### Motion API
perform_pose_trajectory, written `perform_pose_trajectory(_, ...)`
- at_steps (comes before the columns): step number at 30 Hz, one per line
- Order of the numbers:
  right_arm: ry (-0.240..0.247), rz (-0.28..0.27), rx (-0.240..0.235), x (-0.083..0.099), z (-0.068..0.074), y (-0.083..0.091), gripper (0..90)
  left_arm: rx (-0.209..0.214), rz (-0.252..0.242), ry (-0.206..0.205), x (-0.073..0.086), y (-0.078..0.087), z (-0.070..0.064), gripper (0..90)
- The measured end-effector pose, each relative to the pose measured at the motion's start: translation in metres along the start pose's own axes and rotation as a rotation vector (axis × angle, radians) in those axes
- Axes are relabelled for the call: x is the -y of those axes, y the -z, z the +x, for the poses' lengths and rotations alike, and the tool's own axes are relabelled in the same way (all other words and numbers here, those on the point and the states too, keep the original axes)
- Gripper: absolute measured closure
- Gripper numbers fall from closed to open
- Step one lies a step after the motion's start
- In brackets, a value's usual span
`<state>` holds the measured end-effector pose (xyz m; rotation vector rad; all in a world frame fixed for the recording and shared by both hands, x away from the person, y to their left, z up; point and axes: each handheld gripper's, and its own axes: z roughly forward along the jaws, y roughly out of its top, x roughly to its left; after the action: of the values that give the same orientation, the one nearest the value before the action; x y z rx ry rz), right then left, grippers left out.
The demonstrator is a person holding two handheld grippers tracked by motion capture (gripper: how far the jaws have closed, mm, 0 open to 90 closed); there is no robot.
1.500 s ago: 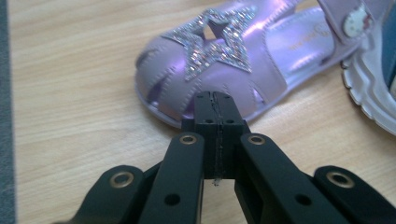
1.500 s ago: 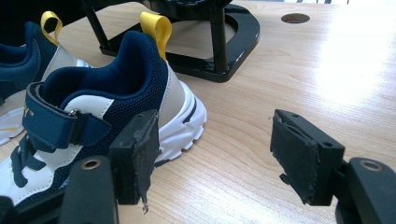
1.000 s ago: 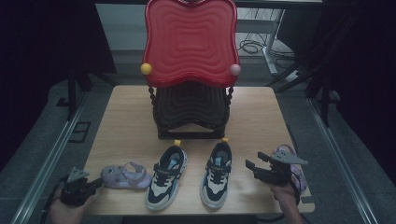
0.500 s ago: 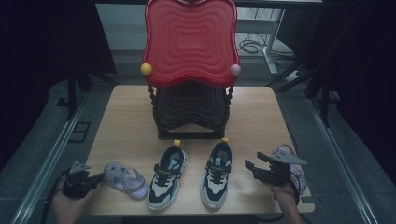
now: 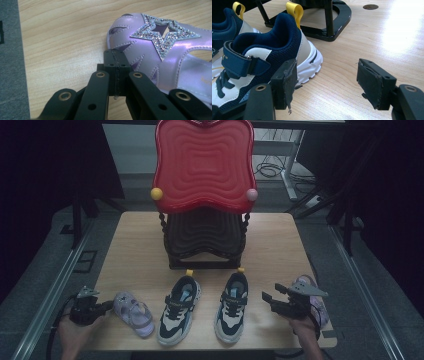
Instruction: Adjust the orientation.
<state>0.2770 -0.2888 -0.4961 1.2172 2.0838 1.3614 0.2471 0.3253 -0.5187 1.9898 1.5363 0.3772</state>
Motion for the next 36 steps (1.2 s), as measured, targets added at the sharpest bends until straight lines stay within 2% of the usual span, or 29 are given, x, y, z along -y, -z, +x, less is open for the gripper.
perform_pose_trajectory(15, 0.001, 0.003, 0.001, 0.001, 0.0, -0.001, 33.2, 0.025, -0.008, -0.031, -0.021, -0.011, -0.001, 90.0)
perform_pose_trajectory(23, 0.0, 0.006, 0.0, 0.001, 0.0, -0.001, 33.2, 0.041, -0.006, -0.029, -0.031, -0.016, 0.002, 90.0)
perform_pose_trajectory(25, -0.001, 0.007, 0.001, 0.001, -0.001, -0.001, 33.2, 0.063, -0.009, -0.024, -0.034, -0.022, 0.002, 90.0)
perform_pose_trajectory(29, -0.001, 0.009, 0.002, 0.001, 0.0, -0.001, 33.2, 0.071, -0.001, -0.041, -0.039, -0.026, 0.0, 90.0)
perform_pose_trajectory(36, -0.006, 0.011, 0.002, 0.003, -0.002, -0.002, 33.2, 0.113, 0.032, -0.072, -0.051, -0.031, 0.0, 90.0)
